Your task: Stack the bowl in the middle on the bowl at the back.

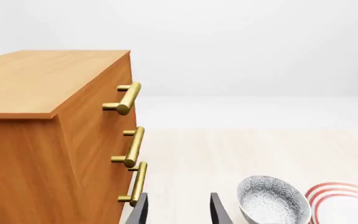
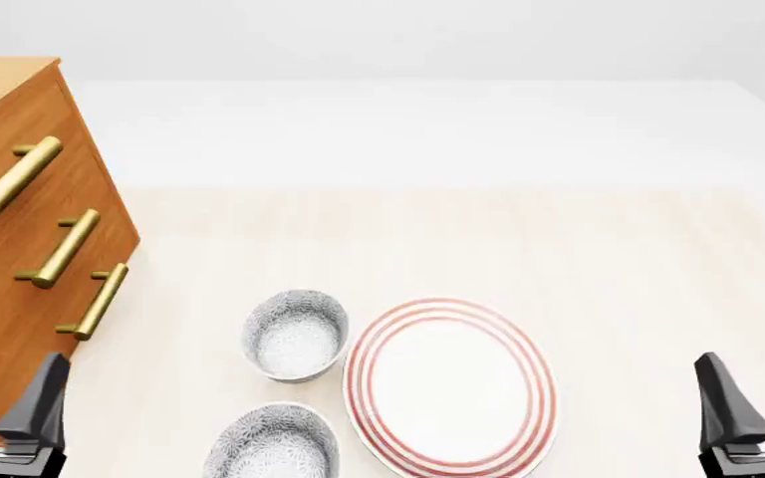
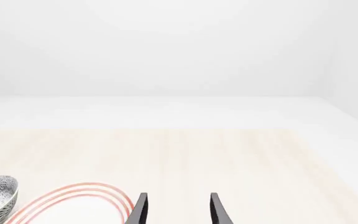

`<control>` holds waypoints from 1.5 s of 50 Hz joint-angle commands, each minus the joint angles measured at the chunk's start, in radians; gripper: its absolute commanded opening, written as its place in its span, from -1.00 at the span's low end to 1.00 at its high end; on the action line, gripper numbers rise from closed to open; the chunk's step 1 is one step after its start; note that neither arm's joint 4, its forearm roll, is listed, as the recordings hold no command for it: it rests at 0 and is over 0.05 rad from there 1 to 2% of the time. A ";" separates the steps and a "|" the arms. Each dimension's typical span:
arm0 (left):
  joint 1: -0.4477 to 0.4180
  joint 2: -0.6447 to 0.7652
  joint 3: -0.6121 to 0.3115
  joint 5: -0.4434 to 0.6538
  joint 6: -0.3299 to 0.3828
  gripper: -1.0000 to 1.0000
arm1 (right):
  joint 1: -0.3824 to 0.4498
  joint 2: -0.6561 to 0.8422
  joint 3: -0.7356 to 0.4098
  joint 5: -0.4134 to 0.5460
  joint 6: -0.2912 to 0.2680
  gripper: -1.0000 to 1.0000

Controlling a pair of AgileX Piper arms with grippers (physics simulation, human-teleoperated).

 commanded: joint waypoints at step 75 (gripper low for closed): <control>-0.426 0.643 -0.580 0.515 0.060 1.00 | 0.005 0.018 -0.005 -0.012 0.012 1.00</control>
